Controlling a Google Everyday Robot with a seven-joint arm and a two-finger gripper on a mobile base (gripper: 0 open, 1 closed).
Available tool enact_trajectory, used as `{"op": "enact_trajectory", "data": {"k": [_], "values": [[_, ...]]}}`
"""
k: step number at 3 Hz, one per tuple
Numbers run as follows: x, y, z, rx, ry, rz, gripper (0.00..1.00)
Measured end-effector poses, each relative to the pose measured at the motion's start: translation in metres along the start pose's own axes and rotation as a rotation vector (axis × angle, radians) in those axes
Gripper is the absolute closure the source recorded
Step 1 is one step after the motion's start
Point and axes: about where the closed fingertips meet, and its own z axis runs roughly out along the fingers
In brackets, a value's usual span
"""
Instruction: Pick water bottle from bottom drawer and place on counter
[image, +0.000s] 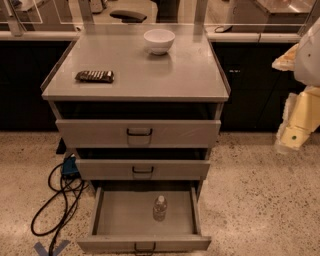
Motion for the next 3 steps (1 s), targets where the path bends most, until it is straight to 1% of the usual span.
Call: {"op": "enact_trajectory", "data": {"k": [1,2,3], "values": [[0.000,0.000,0.000,0.000,0.000,0.000,0.00],[0.009,0.003,0.013,0.007,-0.028,-0.007,0.00],[0.027,0.022,0.057,-0.011,-0.102,-0.028,0.00]]}}
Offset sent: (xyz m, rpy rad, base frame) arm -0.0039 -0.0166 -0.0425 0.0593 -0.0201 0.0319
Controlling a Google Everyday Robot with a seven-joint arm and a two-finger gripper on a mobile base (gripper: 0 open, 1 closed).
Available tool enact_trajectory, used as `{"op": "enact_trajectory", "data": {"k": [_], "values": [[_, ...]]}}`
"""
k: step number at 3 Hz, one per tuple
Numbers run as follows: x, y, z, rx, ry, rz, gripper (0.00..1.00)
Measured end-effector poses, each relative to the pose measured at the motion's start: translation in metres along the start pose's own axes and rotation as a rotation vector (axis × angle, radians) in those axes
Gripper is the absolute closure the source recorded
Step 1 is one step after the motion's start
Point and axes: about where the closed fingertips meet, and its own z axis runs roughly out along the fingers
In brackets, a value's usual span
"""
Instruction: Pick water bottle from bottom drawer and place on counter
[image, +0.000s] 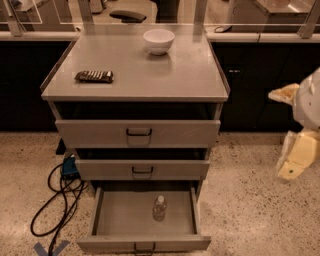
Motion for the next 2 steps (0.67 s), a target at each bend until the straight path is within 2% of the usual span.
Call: {"op": "enact_trajectory", "data": {"k": [2], "values": [[0.061,0.054,0.144,-0.085,-0.138,0.029,0.00]]}}
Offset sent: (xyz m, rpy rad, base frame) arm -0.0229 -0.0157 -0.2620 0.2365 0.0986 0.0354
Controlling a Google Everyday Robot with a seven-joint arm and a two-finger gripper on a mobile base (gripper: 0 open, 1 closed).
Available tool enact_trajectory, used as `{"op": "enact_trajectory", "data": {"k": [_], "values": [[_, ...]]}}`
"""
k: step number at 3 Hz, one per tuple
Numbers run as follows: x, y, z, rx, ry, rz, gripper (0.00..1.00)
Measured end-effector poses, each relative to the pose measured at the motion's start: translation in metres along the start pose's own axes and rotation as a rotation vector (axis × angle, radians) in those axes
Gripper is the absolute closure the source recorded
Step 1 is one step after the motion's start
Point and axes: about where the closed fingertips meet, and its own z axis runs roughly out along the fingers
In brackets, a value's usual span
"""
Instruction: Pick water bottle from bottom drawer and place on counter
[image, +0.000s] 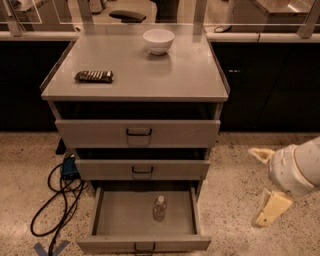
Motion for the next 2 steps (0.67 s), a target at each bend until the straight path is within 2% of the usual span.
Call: {"op": "enact_trajectory", "data": {"k": [2], "values": [[0.042,0.031,0.100,-0.061,-0.056,0.029,0.00]]}}
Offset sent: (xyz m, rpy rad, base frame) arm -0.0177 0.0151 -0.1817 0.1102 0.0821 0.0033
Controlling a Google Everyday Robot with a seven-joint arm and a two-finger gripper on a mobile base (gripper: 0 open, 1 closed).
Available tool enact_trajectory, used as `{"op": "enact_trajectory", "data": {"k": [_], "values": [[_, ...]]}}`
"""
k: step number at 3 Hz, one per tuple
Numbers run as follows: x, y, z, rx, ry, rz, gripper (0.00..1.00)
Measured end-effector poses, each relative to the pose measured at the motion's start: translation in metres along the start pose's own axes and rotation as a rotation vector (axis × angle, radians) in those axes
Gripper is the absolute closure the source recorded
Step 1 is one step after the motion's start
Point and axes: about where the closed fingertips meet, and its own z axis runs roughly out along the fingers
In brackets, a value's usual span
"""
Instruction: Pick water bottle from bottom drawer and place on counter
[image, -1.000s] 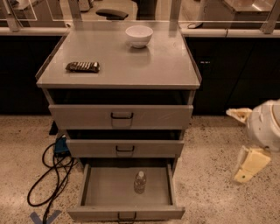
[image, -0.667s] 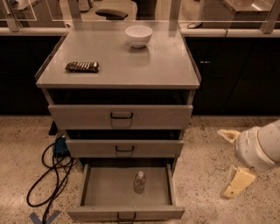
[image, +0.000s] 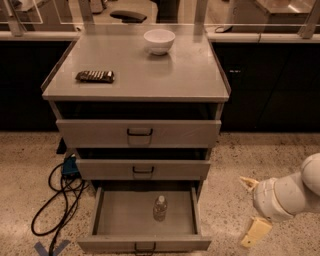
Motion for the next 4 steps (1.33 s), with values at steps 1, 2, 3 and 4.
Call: {"op": "enact_trajectory", "data": {"k": [1,2,3,4], "values": [[0.020,0.014,0.043,-0.008,-0.013,0.011,0.00],[0.040,0.029,0.082,-0.020,-0.028,0.026,0.00],[0.059,0.047,0.118,-0.043,-0.051,0.044,0.00],[0.071,0.064,0.151,-0.076,-0.092,0.057,0.00]]}}
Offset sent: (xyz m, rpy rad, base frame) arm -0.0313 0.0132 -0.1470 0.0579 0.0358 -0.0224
